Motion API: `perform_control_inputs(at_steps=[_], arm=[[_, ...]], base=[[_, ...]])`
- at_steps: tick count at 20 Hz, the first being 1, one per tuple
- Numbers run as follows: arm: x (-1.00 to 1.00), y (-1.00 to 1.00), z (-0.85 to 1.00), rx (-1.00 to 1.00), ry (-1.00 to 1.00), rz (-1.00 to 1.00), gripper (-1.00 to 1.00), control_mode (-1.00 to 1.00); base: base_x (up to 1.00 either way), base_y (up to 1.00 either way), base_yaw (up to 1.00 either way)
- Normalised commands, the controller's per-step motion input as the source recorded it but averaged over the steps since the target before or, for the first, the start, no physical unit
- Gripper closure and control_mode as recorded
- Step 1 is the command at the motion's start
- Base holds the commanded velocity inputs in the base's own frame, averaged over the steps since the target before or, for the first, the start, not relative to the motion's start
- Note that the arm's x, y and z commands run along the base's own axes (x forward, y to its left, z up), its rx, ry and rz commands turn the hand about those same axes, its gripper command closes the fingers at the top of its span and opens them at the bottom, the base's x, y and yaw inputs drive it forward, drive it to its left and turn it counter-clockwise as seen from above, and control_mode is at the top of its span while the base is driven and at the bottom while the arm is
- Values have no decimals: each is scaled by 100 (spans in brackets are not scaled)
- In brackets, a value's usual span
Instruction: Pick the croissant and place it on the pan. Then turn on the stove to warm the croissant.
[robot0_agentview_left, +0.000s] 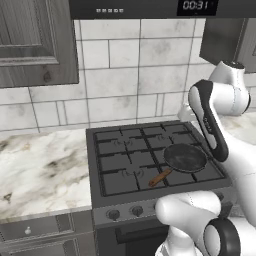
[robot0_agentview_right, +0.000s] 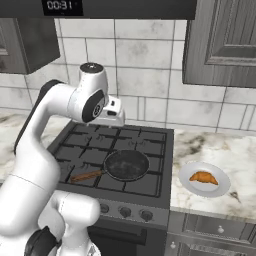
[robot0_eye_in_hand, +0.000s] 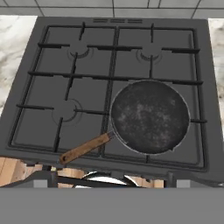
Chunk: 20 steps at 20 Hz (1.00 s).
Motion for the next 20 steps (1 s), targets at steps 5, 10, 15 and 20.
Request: perform_control_inputs(at_steps=[5, 10, 15, 20], arm=[[-25, -26, -4, -2, 0, 0, -100, -100], [-16, -14, -11, -2, -3, -2, -100, -100], [-16, 0, -12, 0, -7, -17, -100, -100], [-33, 0, -4, 0, -11, -18, -100, -100]], base=[[0, 0, 0], [0, 0, 0], [0, 0, 0], [0, 0, 0]])
